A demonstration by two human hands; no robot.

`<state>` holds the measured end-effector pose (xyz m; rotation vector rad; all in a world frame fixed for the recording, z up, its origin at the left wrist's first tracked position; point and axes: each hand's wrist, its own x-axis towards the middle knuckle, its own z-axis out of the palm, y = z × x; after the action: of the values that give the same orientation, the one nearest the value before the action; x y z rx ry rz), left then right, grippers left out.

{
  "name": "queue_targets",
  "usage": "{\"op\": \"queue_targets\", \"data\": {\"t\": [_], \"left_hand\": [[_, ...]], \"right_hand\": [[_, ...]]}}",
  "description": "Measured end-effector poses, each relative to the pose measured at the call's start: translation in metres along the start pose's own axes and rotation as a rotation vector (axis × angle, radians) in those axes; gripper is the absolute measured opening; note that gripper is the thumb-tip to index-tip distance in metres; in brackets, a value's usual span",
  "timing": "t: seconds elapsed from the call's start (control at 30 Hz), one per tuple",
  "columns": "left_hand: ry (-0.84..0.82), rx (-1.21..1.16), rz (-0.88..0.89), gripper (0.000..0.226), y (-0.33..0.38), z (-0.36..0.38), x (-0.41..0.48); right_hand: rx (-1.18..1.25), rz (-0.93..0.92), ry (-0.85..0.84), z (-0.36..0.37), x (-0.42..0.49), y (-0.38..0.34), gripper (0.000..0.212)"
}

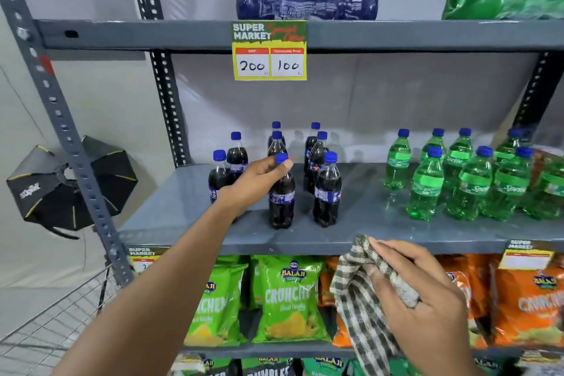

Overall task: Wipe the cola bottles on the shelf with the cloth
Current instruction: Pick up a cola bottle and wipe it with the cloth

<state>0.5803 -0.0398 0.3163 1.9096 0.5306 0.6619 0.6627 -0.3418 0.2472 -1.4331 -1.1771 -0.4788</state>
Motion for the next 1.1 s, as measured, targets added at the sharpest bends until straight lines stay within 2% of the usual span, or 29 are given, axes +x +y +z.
{"op": "queue_targets", "data": {"t": [0.23, 0.37, 0.5, 0.63, 0.8, 0.9, 1.0, 1.1], "left_hand": [[-0.018, -0.072, 0.177, 0.032, -0.005, -0.005, 0.006], [-0.039, -0.307, 0.276, 0.042, 0.008, -0.005, 0.001], [-0.125, -0.552, 0.306, 0.039, 0.017, 0.001, -0.008], [-0.28, -0.769, 0.226, 0.04, 0.024, 0.009, -0.022], [-0.453, -0.872, 0.1, 0.034, 0.035, 0.009, -0.038], [-0.444, -0.92, 0.088, 0.03, 0.042, 0.007, -0.045], [-0.425, -0.963, 0.054, 0.038, 0.043, 0.004, -0.048], [-0.353, -0.897, 0.047, 0.037, 0.037, 0.005, -0.051]], "right_hand": [[-0.094, 0.01, -0.036, 0.015, 0.007, -0.014, 0.045], [-0.145, -0.025, -0.114, 0.028, 0.018, -0.022, 0.067], [-0.233, -0.104, -0.128, 0.041, 0.044, -0.041, 0.067], [-0.267, -0.131, -0.116, 0.047, 0.077, -0.067, 0.057], [-0.336, -0.085, -0.178, 0.056, 0.111, -0.088, 0.055], [-0.352, -0.111, -0.25, 0.064, 0.115, -0.095, 0.05], [-0.383, -0.253, -0.299, 0.066, 0.107, -0.108, 0.041], [-0.49, -0.376, -0.466, 0.069, 0.095, -0.121, 0.044]]}}
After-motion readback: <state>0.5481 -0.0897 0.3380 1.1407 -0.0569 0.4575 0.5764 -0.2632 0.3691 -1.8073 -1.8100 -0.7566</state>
